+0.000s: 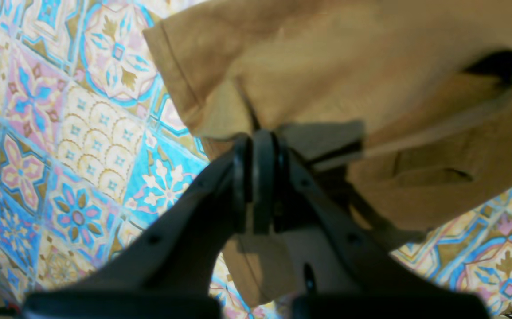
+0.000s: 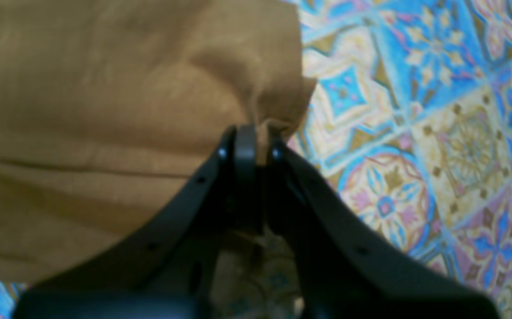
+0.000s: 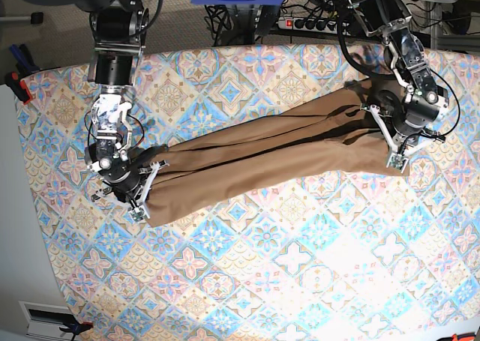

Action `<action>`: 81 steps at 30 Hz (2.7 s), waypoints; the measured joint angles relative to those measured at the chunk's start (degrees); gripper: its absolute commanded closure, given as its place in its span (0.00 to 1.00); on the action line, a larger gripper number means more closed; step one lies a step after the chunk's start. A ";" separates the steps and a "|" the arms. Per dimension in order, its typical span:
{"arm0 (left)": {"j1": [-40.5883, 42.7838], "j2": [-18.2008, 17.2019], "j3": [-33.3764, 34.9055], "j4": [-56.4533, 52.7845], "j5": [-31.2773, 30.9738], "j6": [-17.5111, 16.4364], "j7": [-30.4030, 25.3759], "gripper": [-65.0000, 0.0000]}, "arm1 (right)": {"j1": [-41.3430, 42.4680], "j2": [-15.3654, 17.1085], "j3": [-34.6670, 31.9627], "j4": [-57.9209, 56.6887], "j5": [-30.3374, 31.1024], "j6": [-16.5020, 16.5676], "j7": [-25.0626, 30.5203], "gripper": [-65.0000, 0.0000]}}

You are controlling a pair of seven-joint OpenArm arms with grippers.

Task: Layout the t-shirt on the table in an organized manner, then fold the t-shirt properly
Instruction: 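Lift the strip end with the left gripper and pull it toward the robot, then drag the held strip end with the right gripper toward the robot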

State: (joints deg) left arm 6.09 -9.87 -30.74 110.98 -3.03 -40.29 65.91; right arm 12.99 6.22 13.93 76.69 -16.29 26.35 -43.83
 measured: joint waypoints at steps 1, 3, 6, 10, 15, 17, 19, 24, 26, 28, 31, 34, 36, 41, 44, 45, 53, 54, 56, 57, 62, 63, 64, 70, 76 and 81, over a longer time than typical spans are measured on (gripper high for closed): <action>0.66 0.02 0.13 0.04 -0.37 0.00 -0.13 1.00 | 0.00 0.00 0.04 -0.02 0.00 0.00 -0.02 1.00; 1.62 0.04 0.20 0.13 0.07 -0.02 0.48 1.00 | 0.04 -0.22 0.04 0.00 0.02 0.02 -0.02 1.00; 2.40 -0.13 0.20 1.68 0.22 -0.02 0.15 1.00 | -0.02 -0.31 0.04 -0.02 0.02 0.13 0.13 1.00; 3.98 -0.15 0.22 1.75 0.04 0.02 -0.17 1.00 | 0.00 -0.20 0.04 0.00 0.00 0.15 0.09 1.00; 7.10 -2.56 2.01 1.75 -0.15 -0.02 -0.15 1.00 | -0.04 -0.20 0.04 0.00 0.00 0.17 0.09 1.00; 7.67 -2.82 2.12 1.73 -0.13 -0.02 -0.37 1.00 | -0.02 -0.24 0.04 0.00 0.04 0.17 0.17 1.00; 7.89 -2.89 2.12 1.73 -0.11 -0.02 -0.35 1.00 | -0.20 -0.22 0.04 0.66 0.00 0.17 0.07 1.00; 7.23 -3.58 2.19 0.94 0.00 -0.02 -0.55 1.00 | -0.28 -0.28 0.04 5.44 0.44 0.20 -0.17 1.00; 5.60 -3.63 2.12 0.28 2.56 -0.13 -0.09 1.00 | -0.13 -0.57 0.07 6.75 0.46 0.20 -0.04 1.00; 3.74 -3.91 2.21 -1.14 5.62 -0.09 -0.76 1.00 | -0.17 -1.81 0.20 7.32 0.39 0.15 -0.07 1.00; 2.47 -3.65 2.34 -3.21 10.29 -0.02 -0.83 1.00 | -1.27 -1.92 0.02 7.67 0.85 0.24 0.17 1.00; 2.47 -2.14 2.23 -3.28 13.57 -0.02 -0.74 1.00 | -3.41 -1.92 0.04 7.74 0.83 0.24 0.17 1.00; 2.27 -2.01 2.47 -3.32 13.77 -0.07 -0.81 1.00 | -3.93 -1.95 0.07 7.26 0.13 0.24 -0.33 1.00; 2.05 -2.19 2.45 -3.32 13.79 -0.02 -0.79 1.00 | -2.67 -2.19 0.11 7.13 0.59 0.20 0.59 1.00; 2.05 -2.19 2.45 -3.32 13.77 -0.04 -0.81 1.00 | -3.04 -2.12 0.11 7.10 0.61 0.20 -0.22 1.00; 2.05 -2.19 2.45 -3.32 13.77 -0.04 -0.81 1.00 | -3.17 -2.10 0.11 7.10 0.63 0.20 -0.37 1.00; 2.05 -2.16 2.45 -3.32 13.81 -0.02 -0.79 1.00 | -2.99 -2.10 0.11 7.10 0.17 0.20 0.13 0.66; 2.08 -2.19 2.45 -3.32 13.81 -0.02 -0.79 1.00 | -2.99 -2.10 0.11 7.10 0.11 0.20 0.13 0.62; 2.19 -2.19 2.45 -3.32 13.84 -0.02 -0.76 1.00 | -2.97 -2.08 0.11 7.10 -0.02 0.17 0.13 0.57; 2.21 -2.19 2.45 -3.32 13.86 -0.04 -0.76 1.00 | -2.97 -2.08 0.11 7.21 -0.02 0.17 0.15 0.55; 2.36 -2.19 2.45 -3.32 14.03 -0.02 -0.76 1.00 | -3.48 -2.10 0.11 8.39 -0.07 0.17 -0.09 0.51; 2.36 -2.19 2.45 -3.32 14.01 -0.02 -0.76 1.00 | -3.54 -2.10 0.11 9.35 -0.17 0.17 -0.17 0.51; 2.38 -2.19 2.45 -3.32 14.01 -0.02 -0.76 1.00 | -3.61 -2.12 0.09 10.51 -0.26 0.15 -0.09 0.51; 2.34 -2.19 2.45 -3.32 14.01 -0.02 -0.76 1.00 | -3.43 -6.08 0.02 18.56 -0.04 0.46 -0.13 0.51; 2.34 -2.19 2.45 -3.32 14.05 -0.02 -0.74 1.00 | -4.59 -8.15 -1.62 21.24 -0.20 0.02 0.46 0.51; 2.34 -2.16 2.45 -3.39 14.05 -0.02 -0.74 1.00 | -9.25 -8.15 -2.64 20.96 2.23 0.22 -0.59 0.51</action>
State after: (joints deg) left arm 8.43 -12.03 -28.29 107.59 11.03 -40.32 65.17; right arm 3.75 -1.93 11.29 97.65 -14.06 26.57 -44.42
